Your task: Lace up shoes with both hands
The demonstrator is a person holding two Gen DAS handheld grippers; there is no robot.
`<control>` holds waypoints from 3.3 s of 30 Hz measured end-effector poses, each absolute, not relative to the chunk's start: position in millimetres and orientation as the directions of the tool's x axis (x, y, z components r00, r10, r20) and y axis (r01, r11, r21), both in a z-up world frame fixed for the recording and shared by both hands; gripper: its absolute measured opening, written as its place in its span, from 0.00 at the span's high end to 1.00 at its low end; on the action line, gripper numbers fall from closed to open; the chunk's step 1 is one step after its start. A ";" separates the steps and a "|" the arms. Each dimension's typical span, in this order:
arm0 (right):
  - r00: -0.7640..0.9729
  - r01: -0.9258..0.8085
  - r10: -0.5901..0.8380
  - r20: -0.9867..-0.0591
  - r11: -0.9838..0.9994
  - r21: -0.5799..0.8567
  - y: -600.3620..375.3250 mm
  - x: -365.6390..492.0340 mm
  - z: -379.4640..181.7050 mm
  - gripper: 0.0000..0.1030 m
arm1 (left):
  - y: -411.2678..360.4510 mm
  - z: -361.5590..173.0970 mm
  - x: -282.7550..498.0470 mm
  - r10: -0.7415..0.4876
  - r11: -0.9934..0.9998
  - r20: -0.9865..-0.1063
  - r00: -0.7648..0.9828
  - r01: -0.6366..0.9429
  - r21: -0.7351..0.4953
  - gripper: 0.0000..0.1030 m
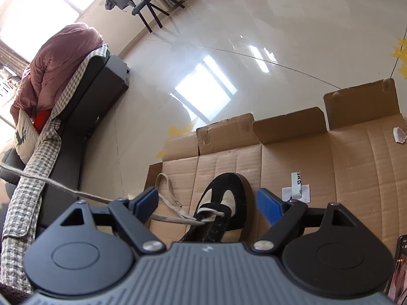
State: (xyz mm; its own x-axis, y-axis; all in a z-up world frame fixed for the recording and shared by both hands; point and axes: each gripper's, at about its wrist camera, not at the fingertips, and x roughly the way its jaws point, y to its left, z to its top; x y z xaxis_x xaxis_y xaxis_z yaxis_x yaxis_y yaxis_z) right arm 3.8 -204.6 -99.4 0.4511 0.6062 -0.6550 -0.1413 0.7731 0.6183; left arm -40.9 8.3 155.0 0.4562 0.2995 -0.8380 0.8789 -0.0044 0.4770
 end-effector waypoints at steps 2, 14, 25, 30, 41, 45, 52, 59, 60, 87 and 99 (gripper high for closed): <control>0.448 -0.148 0.607 -0.656 0.774 0.615 -202.5 3.5 -99.8 0.15 | 7.7 145.5 -38.7 0.294 -0.006 -0.843 0.451 0.883 0.470 0.99; 0.409 -0.139 0.622 -0.667 0.765 0.629 -197.9 0.8 -119.9 0.14 | -6.2 60.0 -23.8 0.198 -0.006 -0.906 0.374 0.925 0.380 0.99; 0.371 -0.152 0.625 -0.687 0.770 0.619 -193.8 0.3 -133.0 0.13 | -16.1 -21.4 -6.4 0.109 0.037 -0.952 0.285 0.956 0.290 0.99; 0.361 -0.147 0.609 -0.706 0.785 0.602 -194.9 2.5 -140.7 0.12 | -17.0 -48.0 -4.3 0.084 0.039 -0.963 0.256 0.965 0.260 0.99; 0.340 -0.196 0.620 -0.707 0.782 0.591 -188.6 -0.2 -148.4 0.12 | -20.5 -105.5 7.0 0.023 0.084 -0.976 0.218 0.972 0.219 0.99; 0.344 -0.225 0.644 -0.683 0.763 0.606 -185.0 0.7 -150.0 0.12 | -20.9 -124.3 10.4 -0.003 0.111 -0.975 0.222 0.969 0.220 0.99; 0.333 -0.275 0.672 -0.661 0.740 0.613 -178.3 2.6 -151.9 0.21 | -22.0 -148.6 8.1 -0.071 0.152 -0.969 0.237 0.963 0.224 0.99; 0.274 -0.115 0.808 -0.522 0.567 0.816 -189.8 15.7 -176.8 0.52 | -21.5 -162.2 0.0 -0.121 0.171 -0.959 0.257 0.957 0.235 0.99; 0.271 -0.092 0.820 -0.504 0.543 0.835 -190.7 16.9 -180.3 0.55 | -21.5 -163.1 -1.1 -0.126 0.173 -0.958 0.258 0.957 0.235 0.99; 0.231 0.169 0.893 -0.386 0.353 0.920 -188.0 24.6 -221.4 0.97 | -14.3 -138.1 7.3 -0.312 0.358 -0.924 0.222 0.928 0.102 0.92; 0.219 -0.010 0.779 -0.587 0.604 0.797 -182.1 19.3 -191.8 0.57 | -18.6 -145.0 4.5 -0.286 0.370 -0.937 0.199 0.925 0.084 0.99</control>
